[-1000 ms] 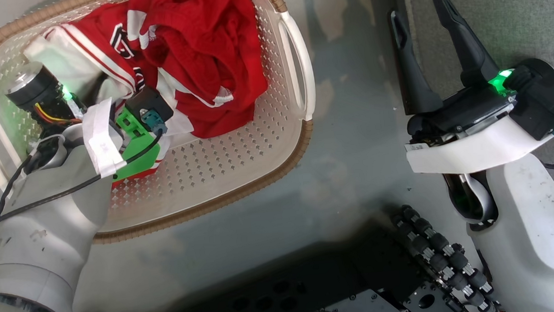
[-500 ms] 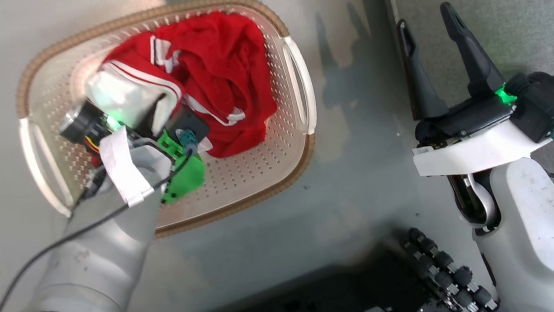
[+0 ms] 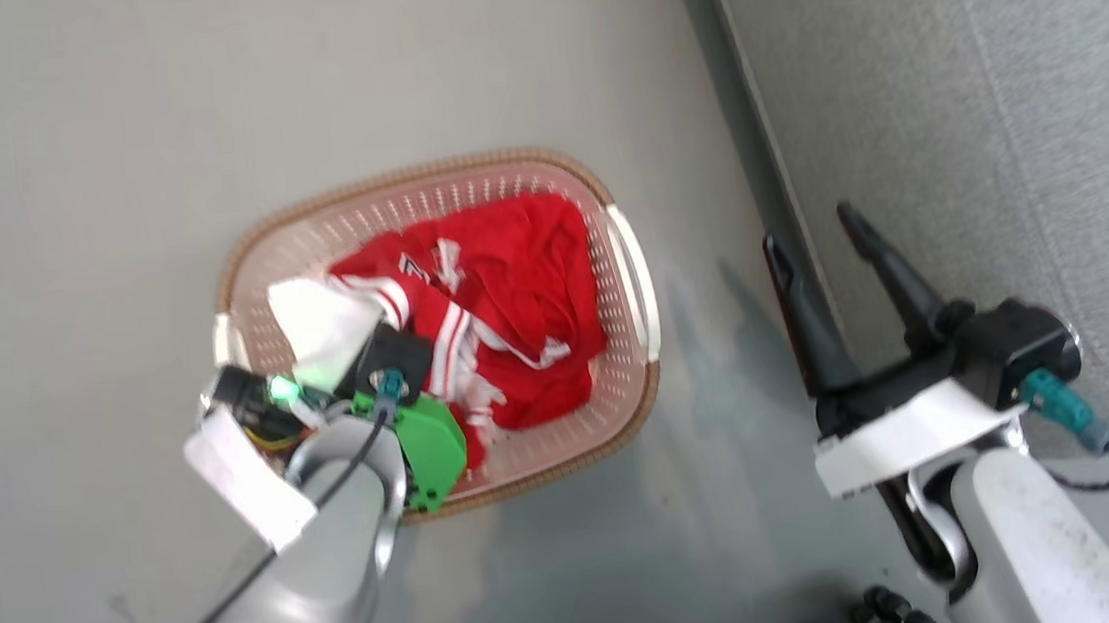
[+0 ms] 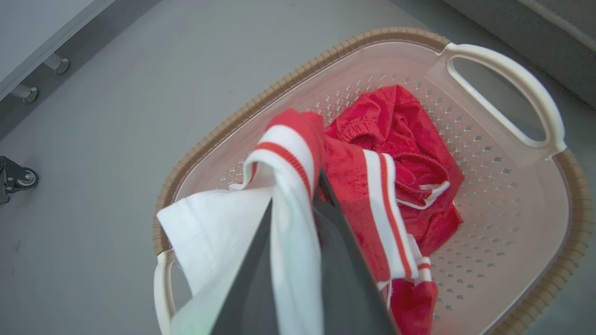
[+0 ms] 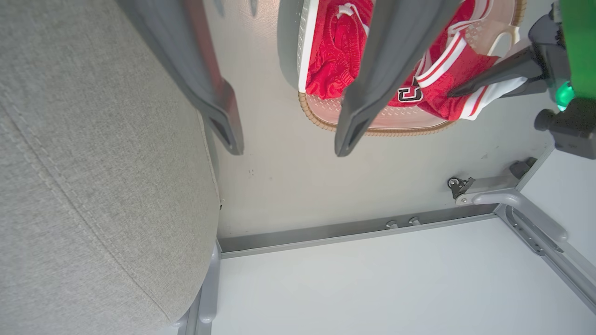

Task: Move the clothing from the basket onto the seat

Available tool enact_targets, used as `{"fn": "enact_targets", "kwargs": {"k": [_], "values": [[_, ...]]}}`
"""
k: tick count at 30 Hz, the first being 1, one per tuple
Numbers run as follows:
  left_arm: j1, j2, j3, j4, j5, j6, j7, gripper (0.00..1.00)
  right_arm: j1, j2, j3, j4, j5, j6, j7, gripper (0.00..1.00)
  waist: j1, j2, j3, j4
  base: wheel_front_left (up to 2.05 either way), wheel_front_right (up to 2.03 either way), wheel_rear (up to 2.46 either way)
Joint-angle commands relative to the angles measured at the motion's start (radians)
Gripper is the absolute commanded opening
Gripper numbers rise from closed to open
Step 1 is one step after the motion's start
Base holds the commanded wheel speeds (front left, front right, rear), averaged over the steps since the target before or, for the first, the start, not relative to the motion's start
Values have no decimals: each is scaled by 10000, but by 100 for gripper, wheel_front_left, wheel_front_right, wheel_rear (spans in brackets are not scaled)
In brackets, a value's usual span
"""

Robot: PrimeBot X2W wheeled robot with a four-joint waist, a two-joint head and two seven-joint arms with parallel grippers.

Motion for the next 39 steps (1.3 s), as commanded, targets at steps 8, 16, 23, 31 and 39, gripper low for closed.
{"fn": "enact_targets", "kwargs": {"k": [8, 16, 23, 31, 39], "values": [[2578, 324, 822, -2677, -795, 354, -31, 0, 1635, -50, 480, 525, 68, -13, -21, 100, 0, 0, -4857, 513, 0, 0, 0], [3803, 436, 1196, -5131, -1086, 66, -21, 0, 2598, -45, 765, 685, 115, -13, -21, 100, 0, 0, -6185, 502, 0, 0, 0], [4009, 566, 1269, -6902, -990, -44, -23, 0, 2817, -47, 1109, 764, 147, -13, -21, 100, 0, 0, -6463, 406, 0, 0, 0], [3872, 552, 932, -8144, -1101, -387, 217, 0, 2537, -47, 1373, 633, 85, -13, -21, 100, 0, 0, -6488, 333, 0, 0, 0], [3820, 377, 425, -8890, -1164, -536, 569, 0, 2200, -45, 1960, 287, 11, -13, -20, 100, 0, 0, -6414, 408, 0, 0, 0]]}}
